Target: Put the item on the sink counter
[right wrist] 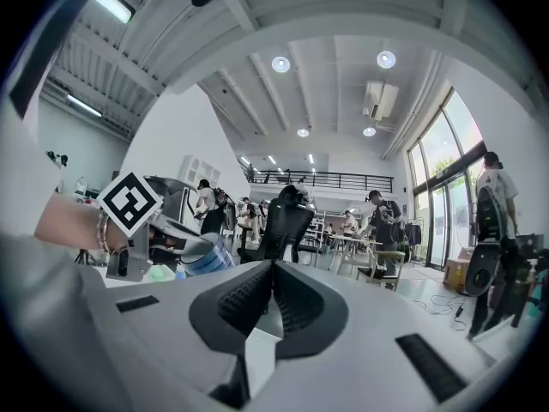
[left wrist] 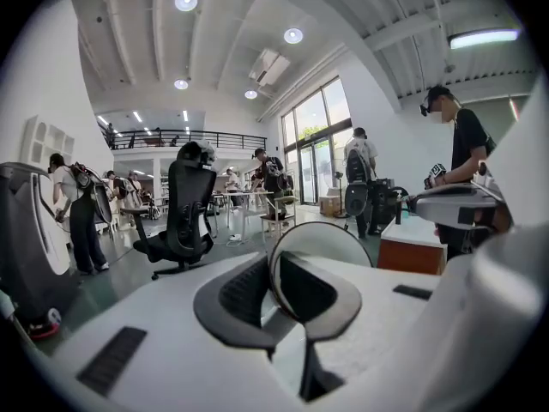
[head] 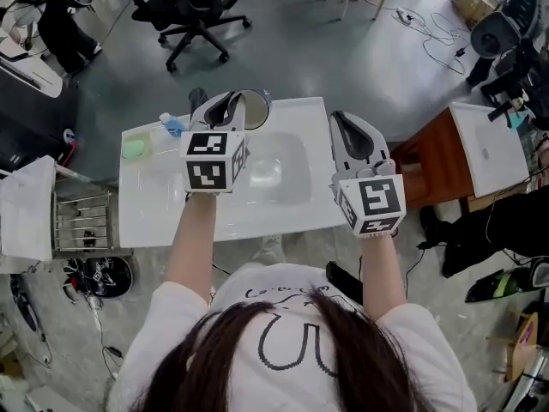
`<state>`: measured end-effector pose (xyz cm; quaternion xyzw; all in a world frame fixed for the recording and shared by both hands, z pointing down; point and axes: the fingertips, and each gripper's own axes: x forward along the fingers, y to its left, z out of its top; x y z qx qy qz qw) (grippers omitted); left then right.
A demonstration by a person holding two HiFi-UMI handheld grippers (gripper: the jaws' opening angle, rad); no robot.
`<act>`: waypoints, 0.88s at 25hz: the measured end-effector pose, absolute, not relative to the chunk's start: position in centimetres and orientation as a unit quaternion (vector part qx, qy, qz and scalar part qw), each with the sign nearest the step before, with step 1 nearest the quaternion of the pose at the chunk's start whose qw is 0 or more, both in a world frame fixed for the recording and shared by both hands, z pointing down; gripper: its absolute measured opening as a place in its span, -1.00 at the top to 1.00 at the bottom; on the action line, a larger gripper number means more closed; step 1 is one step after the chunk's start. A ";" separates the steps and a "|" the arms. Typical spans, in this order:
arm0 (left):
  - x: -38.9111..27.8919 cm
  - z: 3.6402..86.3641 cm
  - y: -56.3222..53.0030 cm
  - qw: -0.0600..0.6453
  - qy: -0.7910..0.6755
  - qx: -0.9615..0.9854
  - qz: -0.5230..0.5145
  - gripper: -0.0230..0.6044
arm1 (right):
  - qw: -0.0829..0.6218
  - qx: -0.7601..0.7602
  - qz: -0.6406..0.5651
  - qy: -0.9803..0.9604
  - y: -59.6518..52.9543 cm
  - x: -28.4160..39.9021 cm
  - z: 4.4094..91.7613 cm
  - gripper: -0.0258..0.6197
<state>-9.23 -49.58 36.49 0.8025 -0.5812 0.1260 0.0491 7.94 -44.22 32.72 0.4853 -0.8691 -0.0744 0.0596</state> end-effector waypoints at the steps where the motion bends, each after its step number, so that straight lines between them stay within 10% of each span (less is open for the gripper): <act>1: -9.2 36.9 -50.3 0.056 -0.577 0.804 0.134 0.76 | 0.061 0.487 -0.073 -0.868 -44.8 7.9 32.8 0.83; 22: -6.9 44.6 -57.5 0.173 -0.450 0.819 0.312 0.77 | 0.078 0.498 -0.049 -0.862 -50.3 7.7 34.7 0.83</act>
